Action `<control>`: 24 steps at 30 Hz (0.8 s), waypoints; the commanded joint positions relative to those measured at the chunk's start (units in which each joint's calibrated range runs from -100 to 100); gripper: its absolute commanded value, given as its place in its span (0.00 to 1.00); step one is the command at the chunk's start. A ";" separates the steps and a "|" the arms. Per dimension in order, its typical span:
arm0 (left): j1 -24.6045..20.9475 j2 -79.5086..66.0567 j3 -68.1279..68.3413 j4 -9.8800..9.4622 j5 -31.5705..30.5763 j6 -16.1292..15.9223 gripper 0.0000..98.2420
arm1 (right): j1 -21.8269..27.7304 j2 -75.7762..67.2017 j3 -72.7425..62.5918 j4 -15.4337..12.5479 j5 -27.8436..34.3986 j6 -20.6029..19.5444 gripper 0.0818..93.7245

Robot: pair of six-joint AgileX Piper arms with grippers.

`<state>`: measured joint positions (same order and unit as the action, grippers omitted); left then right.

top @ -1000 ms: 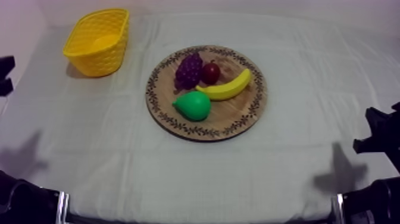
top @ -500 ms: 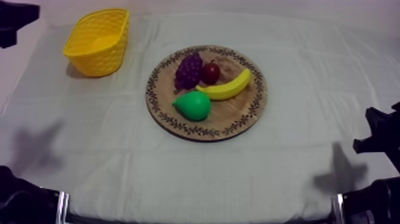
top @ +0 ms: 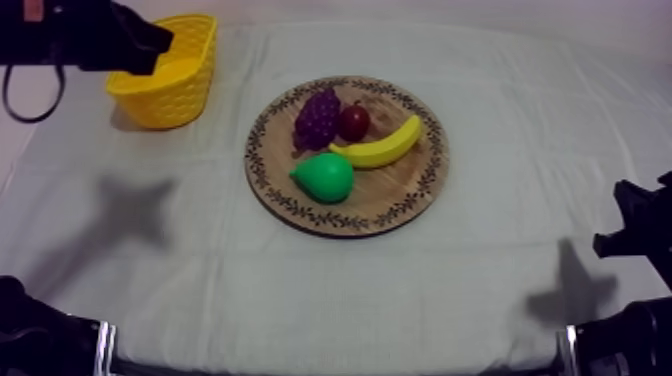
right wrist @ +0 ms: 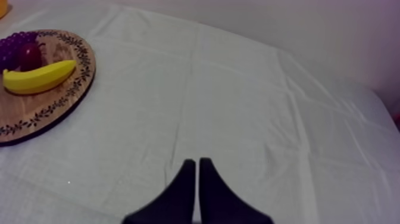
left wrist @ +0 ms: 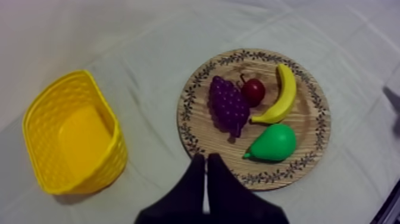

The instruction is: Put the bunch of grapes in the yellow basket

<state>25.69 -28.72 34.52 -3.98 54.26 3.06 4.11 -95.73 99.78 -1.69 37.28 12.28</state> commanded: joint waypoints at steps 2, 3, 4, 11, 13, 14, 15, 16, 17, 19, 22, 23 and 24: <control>0.12 6.04 -3.31 -0.13 -0.18 1.18 0.00 | 0.03 -0.02 -0.01 0.01 -0.10 0.00 0.00; 0.21 7.27 -4.44 -0.15 -0.17 1.53 0.00 | 0.03 -0.02 -0.01 0.01 -0.10 0.00 0.00; 0.36 8.45 -5.59 -0.17 -0.10 1.87 0.00 | 0.03 -0.02 -0.01 0.01 -0.10 0.00 0.00; 2.03 17.56 -16.00 -0.44 3.48 4.37 0.00 | 0.03 -0.02 -0.01 0.01 -0.10 -0.01 0.00; 2.79 20.97 -20.45 -0.84 6.13 5.19 0.00 | 0.03 -0.02 -0.01 0.01 -0.10 0.00 0.00; 3.18 22.79 -23.03 -1.06 7.72 5.58 0.00 | 0.03 -0.02 -0.01 0.01 -0.10 0.00 0.00; 3.57 24.69 -25.71 -1.27 9.46 6.00 0.00 | 0.03 -0.02 -0.01 0.01 -0.10 0.00 0.00; 3.92 26.58 -28.38 -1.45 11.19 6.44 0.00 | 0.03 -0.02 -0.01 0.01 -0.10 0.00 0.00; 4.21 28.45 -30.93 -1.56 12.74 6.85 0.00 | 0.03 -0.02 -0.01 0.01 -0.10 0.00 0.00; 4.58 32.05 -35.51 -1.52 15.35 7.63 0.00 | 0.03 -0.02 -0.01 0.01 -0.10 0.00 0.00; 4.94 37.24 -40.98 -1.44 18.57 8.89 0.00 | 0.03 -0.02 -0.01 0.01 -0.10 0.00 0.00; 5.06 38.94 -42.53 -1.42 19.22 9.12 0.00 | 0.03 -0.02 -0.01 0.01 -0.10 0.00 0.00; 5.14 40.57 -43.87 -1.41 19.67 9.26 0.00 | 0.03 -0.02 -0.01 0.01 -0.10 0.00 0.00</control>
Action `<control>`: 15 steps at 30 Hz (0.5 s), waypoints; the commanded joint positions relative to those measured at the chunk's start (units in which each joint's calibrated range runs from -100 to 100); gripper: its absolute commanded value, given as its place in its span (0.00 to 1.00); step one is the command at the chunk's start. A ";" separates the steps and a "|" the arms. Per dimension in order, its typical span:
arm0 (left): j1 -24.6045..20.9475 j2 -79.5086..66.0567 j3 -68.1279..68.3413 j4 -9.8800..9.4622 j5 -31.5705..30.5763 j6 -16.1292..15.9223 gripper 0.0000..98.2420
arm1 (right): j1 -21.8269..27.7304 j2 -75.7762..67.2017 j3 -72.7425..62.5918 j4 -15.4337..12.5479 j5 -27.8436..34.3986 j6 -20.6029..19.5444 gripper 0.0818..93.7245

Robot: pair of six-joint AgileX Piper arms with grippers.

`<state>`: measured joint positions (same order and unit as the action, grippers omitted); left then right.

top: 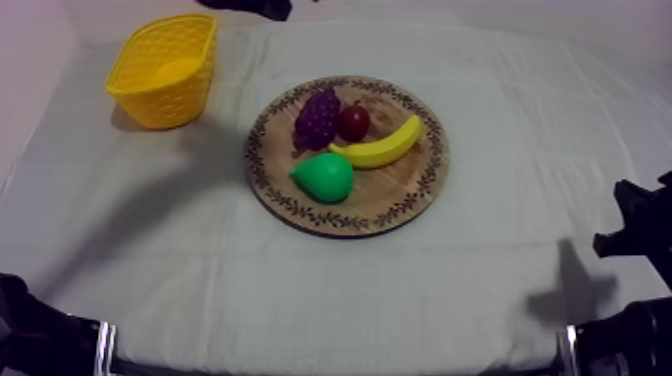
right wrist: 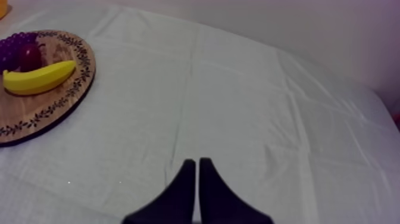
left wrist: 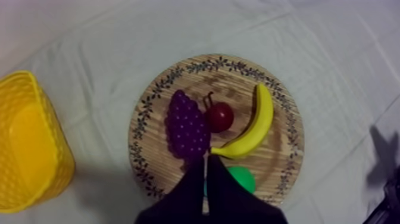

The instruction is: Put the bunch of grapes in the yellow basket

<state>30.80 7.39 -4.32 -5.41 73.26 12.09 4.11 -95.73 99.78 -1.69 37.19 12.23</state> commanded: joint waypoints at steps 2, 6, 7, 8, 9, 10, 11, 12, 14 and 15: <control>0.12 7.36 -6.97 0.02 1.23 0.69 0.00 | 0.03 -0.02 -0.01 0.01 -0.01 0.05 0.00; 0.30 11.83 -9.15 -0.18 2.23 2.53 0.01 | 0.03 -0.02 -0.01 0.01 -0.01 0.05 0.00; 0.34 12.67 -9.43 -0.16 2.37 2.86 0.01 | 0.03 -0.02 -0.01 0.01 -0.01 0.05 0.00; 0.30 13.41 -9.62 -0.01 2.42 3.05 0.01 | 0.03 -0.02 -0.01 0.01 -0.01 0.05 0.00; 0.19 14.09 -9.76 0.33 2.46 3.15 0.01 | 0.03 -0.02 -0.01 0.01 -0.01 0.05 0.00; 0.00 14.74 -9.89 0.82 2.48 3.20 0.01 | 0.03 -0.02 -0.01 0.01 -0.01 0.05 0.00; -0.24 15.35 -9.98 1.44 2.45 3.22 0.01 | 0.03 -0.02 -0.01 0.01 -0.01 0.05 0.00; -0.50 15.91 -10.04 2.13 2.35 3.19 0.01 | 0.03 -0.02 -0.01 0.01 -0.01 0.05 0.00; -1.01 16.85 -10.15 3.29 2.24 3.02 0.01 | 0.03 -0.02 -0.01 0.01 -0.01 0.05 0.00; -1.19 17.22 -10.16 3.65 2.21 2.95 0.01 | 0.03 -0.02 -0.01 0.01 -0.01 0.05 0.00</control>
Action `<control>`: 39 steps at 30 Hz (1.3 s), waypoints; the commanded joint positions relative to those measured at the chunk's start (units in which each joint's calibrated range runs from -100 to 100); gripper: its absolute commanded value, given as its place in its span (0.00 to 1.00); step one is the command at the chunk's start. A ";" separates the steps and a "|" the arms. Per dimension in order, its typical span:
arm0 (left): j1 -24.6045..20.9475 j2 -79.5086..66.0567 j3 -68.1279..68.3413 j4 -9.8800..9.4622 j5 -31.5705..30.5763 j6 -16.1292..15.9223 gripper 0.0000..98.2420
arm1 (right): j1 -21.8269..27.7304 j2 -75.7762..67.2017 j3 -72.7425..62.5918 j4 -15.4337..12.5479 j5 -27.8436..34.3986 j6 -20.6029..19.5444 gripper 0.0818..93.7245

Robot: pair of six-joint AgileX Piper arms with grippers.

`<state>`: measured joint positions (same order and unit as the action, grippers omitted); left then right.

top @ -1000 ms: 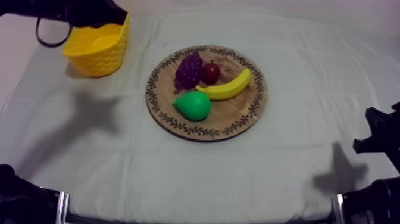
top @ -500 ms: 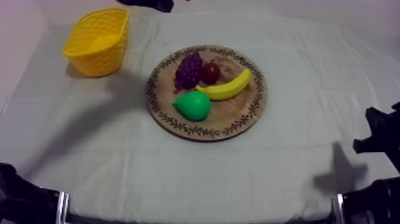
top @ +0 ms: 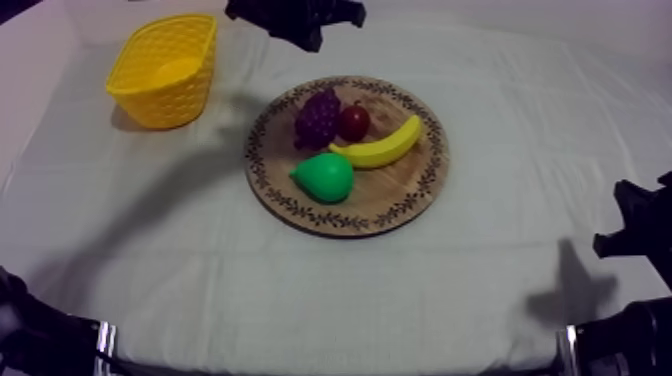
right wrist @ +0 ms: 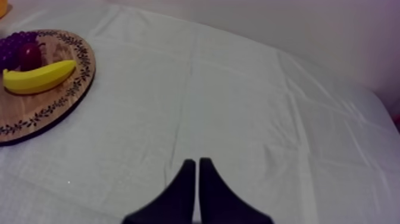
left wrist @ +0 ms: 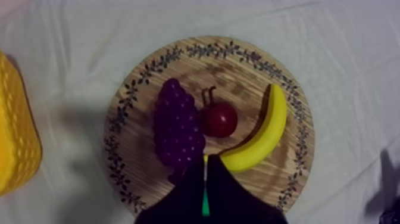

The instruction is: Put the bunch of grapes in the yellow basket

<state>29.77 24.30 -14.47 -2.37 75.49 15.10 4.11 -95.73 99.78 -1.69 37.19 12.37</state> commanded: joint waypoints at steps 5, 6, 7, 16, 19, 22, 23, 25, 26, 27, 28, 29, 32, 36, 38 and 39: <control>-0.52 1.99 -0.61 1.22 -0.08 -0.57 0.00 | 0.03 -0.02 -0.01 0.01 -0.01 -0.09 0.00; -0.56 2.29 -0.77 1.26 -0.16 -0.69 0.00 | 0.03 -0.02 -0.01 0.01 -0.01 -0.09 0.00; -0.60 2.52 -0.82 1.29 -0.36 -0.81 0.00 | 0.03 -0.02 -0.01 0.01 -0.01 -0.09 0.00; -0.83 2.56 2.34 0.99 -5.05 -0.87 0.11 | 0.03 -0.02 -0.01 0.01 -0.01 -0.09 0.00; -0.91 2.17 4.29 0.53 -5.93 0.30 0.25 | 0.03 -0.02 -0.01 0.01 -0.01 -0.09 0.00; -1.03 1.71 6.36 0.24 -6.92 1.09 0.40 | 0.03 -0.02 -0.01 0.01 -0.01 -0.09 0.00; -1.06 1.55 7.02 0.13 -7.20 1.22 0.45 | 0.03 -0.02 -0.01 0.01 -0.01 -0.09 0.00; -1.08 1.31 8.13 -0.17 -7.69 1.32 0.54 | 0.03 -0.02 -0.01 0.01 -0.01 -0.09 0.00; -1.08 1.22 8.60 -0.31 -7.84 1.26 0.59 | 0.03 -0.02 -0.01 0.01 -0.01 -0.09 0.00; -1.08 1.15 8.92 -0.45 -7.94 1.18 0.62 | 0.03 -0.02 -0.01 0.01 -0.01 -0.09 0.00; -1.08 1.10 9.21 -0.60 -8.02 1.14 0.66 | 0.03 -0.02 -0.01 0.01 -0.01 -0.09 0.00; -1.08 1.07 9.49 -0.73 -8.07 1.10 0.69 | 0.03 -0.02 -0.01 0.01 -0.01 -0.09 0.00; -1.07 1.02 9.90 -1.21 -7.84 1.58 0.77 | 0.03 -0.02 -0.01 0.01 -0.01 -0.09 0.00; -0.97 1.07 9.85 -1.81 -7.56 2.43 0.82 | 0.03 -0.02 -0.01 0.01 -0.01 -0.09 0.00; -0.95 1.29 9.49 -1.94 -7.51 2.51 0.82 | 0.03 -0.02 -0.01 0.01 -0.01 -0.09 0.00; -0.94 1.46 9.31 -1.97 -7.49 2.51 0.82 | 0.03 -0.02 -0.01 0.01 -0.01 -0.09 0.00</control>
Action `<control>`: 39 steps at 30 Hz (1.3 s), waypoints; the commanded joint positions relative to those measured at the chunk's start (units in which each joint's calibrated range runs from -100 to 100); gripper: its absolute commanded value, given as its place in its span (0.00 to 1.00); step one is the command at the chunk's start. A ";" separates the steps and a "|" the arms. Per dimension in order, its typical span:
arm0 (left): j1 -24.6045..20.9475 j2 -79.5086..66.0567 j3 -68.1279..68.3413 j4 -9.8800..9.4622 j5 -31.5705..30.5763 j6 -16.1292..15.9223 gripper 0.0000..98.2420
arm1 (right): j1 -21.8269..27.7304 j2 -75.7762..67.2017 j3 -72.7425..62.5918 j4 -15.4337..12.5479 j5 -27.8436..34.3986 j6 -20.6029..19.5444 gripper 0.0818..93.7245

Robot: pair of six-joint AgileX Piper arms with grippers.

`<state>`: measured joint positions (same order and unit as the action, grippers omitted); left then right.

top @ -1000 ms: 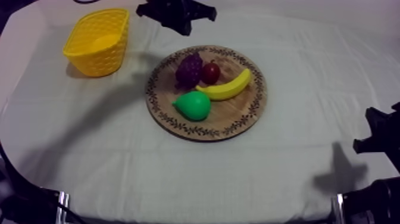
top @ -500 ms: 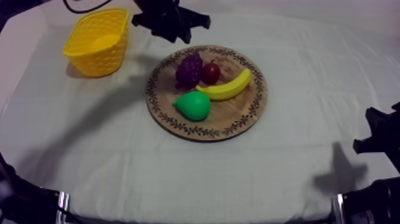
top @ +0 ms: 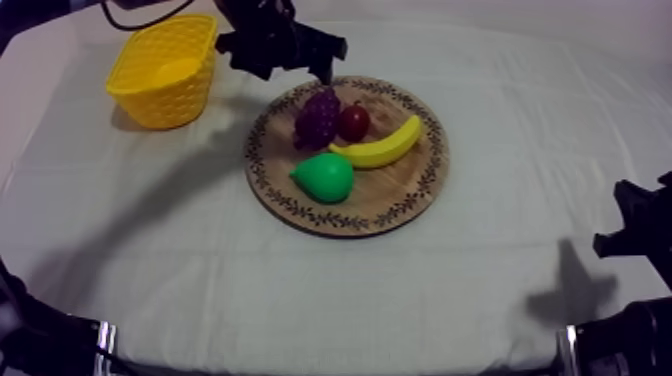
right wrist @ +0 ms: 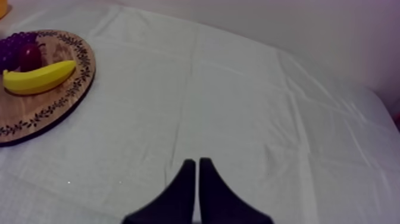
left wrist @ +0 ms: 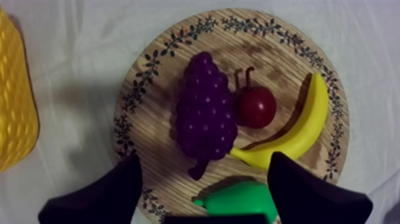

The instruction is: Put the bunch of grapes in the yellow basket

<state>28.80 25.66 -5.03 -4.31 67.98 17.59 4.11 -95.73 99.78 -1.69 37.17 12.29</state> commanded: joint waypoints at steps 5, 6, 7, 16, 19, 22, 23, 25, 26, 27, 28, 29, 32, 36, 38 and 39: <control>-0.29 1.90 -1.09 0.03 0.05 -0.11 0.83 | 0.03 -0.02 -0.01 0.01 0.01 0.00 0.00; -0.38 2.38 -1.27 0.06 0.05 -0.16 0.83 | 0.03 -0.02 -0.01 0.01 0.01 0.00 0.00; -0.49 2.87 -1.42 0.08 0.05 -0.18 0.83 | 0.03 -0.02 -0.01 0.01 0.01 0.00 0.00; -0.96 8.16 -3.08 0.56 -1.18 -0.44 0.83 | 0.03 -0.02 -0.01 0.01 0.01 0.00 0.00; -1.06 10.05 -4.24 0.97 -1.28 -0.78 0.83 | 0.03 -0.02 -0.01 0.01 0.01 0.00 0.00; -1.10 12.03 -5.59 1.34 -1.31 -1.12 0.84 | 0.03 -0.02 -0.01 0.01 0.01 0.00 0.00; -1.10 12.68 -6.05 1.46 -1.31 -1.23 0.84 | 0.03 -0.02 -0.01 0.01 0.01 0.00 0.00; -1.17 13.83 -6.94 1.79 -1.32 -1.54 0.85 | 0.03 -0.02 -0.01 0.01 0.01 0.00 0.00; -1.20 14.38 -7.40 1.98 -1.32 -1.73 0.85 | 0.03 -0.02 -0.01 0.01 0.01 0.00 0.00; -1.21 14.89 -7.89 2.14 -1.32 -1.88 0.85 | 0.03 -0.02 -0.01 0.01 0.01 0.00 0.00; -1.21 15.41 -8.37 2.29 -1.32 -1.99 0.85 | 0.03 -0.02 -0.01 0.01 0.01 0.00 0.00; -1.18 15.90 -8.84 2.40 -1.30 -2.06 0.85 | 0.03 -0.02 -0.01 0.01 0.01 0.00 0.00; -1.05 17.43 -10.06 2.63 -1.17 -2.17 0.85 | 0.03 -0.02 -0.01 0.01 0.01 0.00 0.00; -0.99 19.46 -11.61 3.09 -0.99 -2.35 0.85 | 0.03 -0.02 -0.01 0.01 0.01 0.00 0.00; -0.98 20.30 -12.21 3.28 -0.90 -2.46 0.85 | 0.03 -0.02 -0.01 0.01 0.01 0.00 0.00; -0.98 20.70 -12.40 3.34 -0.81 -2.47 0.85 | 0.03 -0.02 -0.01 0.01 0.01 0.00 0.00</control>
<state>27.82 46.04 -17.31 -1.02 66.93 15.12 4.11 -95.73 99.78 -1.69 37.20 12.29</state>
